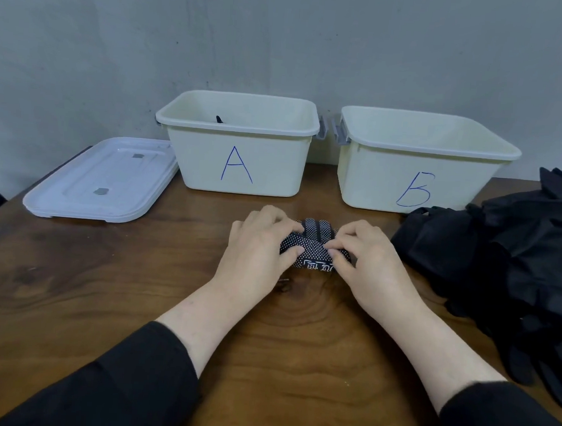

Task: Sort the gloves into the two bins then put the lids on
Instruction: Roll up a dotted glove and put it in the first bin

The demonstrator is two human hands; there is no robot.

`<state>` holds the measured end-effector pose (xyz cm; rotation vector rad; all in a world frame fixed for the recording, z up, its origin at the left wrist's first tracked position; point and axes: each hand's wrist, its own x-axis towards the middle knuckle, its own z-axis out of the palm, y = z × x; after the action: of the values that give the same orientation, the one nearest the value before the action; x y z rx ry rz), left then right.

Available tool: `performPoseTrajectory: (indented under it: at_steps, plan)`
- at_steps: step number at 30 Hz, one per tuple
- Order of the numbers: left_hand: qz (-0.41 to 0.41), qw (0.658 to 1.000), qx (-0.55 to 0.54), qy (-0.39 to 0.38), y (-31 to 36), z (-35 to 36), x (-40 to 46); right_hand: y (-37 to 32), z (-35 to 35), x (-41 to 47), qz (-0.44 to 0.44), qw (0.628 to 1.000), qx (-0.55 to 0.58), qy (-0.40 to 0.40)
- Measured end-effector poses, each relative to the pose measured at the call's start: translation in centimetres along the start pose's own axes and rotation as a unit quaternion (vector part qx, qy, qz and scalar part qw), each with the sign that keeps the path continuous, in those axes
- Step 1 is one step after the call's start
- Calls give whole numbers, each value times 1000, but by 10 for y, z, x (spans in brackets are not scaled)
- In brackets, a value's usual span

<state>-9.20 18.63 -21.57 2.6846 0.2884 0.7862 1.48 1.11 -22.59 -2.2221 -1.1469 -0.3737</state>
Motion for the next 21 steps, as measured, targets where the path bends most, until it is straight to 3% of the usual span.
performPoseTrajectory:
  at_steps: [4, 9, 16, 21]
  plan:
    - [126, 988, 67, -52, 0, 4, -5, -1, -3, -3, -41, 997, -41, -57]
    - [69, 982, 80, -159, 2, -7, -11, 2, -14, -3, -33, 991, -43, -119]
    - [52, 985, 105, -126, 0, -9, -11, -4, -23, -2, 12, 991, -6, -133]
    - [53, 992, 49, -101, -6, -9, -10, -4, -23, -2, 43, 990, 16, -132]
